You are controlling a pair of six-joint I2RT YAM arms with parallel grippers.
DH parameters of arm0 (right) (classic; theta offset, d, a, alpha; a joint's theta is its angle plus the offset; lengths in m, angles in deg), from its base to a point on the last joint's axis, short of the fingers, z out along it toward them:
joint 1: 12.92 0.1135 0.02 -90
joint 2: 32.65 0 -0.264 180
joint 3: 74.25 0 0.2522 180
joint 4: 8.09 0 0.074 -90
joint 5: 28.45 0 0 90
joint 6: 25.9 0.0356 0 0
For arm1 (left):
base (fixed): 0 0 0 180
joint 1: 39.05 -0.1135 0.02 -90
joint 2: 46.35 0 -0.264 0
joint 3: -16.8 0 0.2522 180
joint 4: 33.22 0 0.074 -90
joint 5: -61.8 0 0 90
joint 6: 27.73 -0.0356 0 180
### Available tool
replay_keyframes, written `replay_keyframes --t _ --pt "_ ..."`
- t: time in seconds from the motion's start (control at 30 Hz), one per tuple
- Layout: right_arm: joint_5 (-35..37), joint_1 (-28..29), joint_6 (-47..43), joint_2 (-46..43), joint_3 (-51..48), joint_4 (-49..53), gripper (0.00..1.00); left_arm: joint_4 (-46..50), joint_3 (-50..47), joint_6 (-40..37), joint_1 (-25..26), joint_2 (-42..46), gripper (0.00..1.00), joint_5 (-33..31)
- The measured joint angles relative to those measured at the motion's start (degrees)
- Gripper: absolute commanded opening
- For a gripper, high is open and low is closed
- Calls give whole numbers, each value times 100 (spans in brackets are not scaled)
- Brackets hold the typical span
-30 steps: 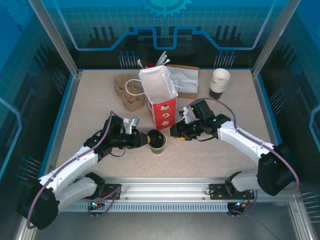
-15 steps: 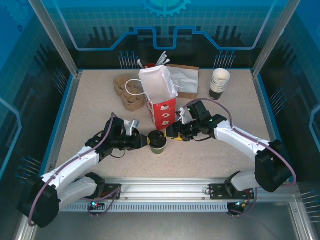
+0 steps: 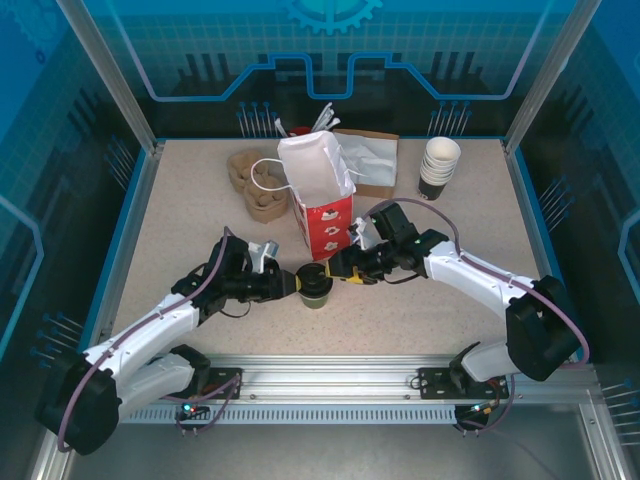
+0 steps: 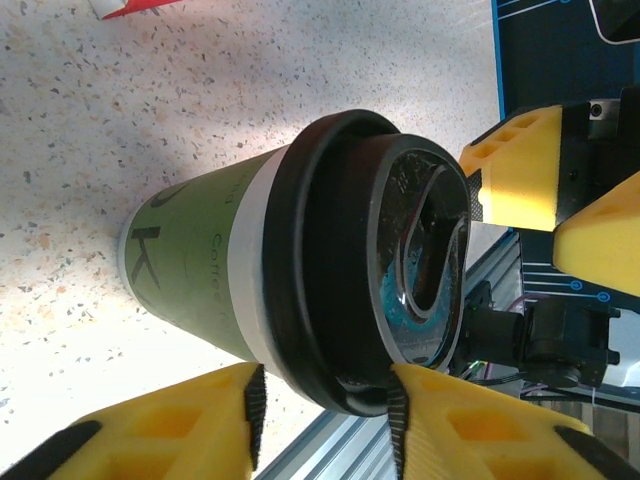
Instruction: Pack the takeout coffee
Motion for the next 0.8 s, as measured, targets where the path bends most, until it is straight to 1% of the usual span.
replay_keyframes --t 0.1,0.23,0.27,0.33,0.4,0.6,0.8 --pt "2 9 -2 0 0 0 62 57 0 -39 -4 76 58 -7" --pt "20 9 -2 0 2 0 62 153 9 -142 -4 258 70 -33" --pt "22 11 -2 0 2 0 62 168 9 -155 -4 306 73 -57" --pt "39 28 -4 0 2 2 62 192 13 -155 -4 385 75 -116" --pt "39 42 -4 0 2 4 62 262 52 -160 -4 446 80 -260" --pt "48 42 -4 0 2 4 62 369 321 -155 -4 378 85 -734" --pt "66 44 -11 0 2 4 62 385 380 -149 -4 -37 85 -857"
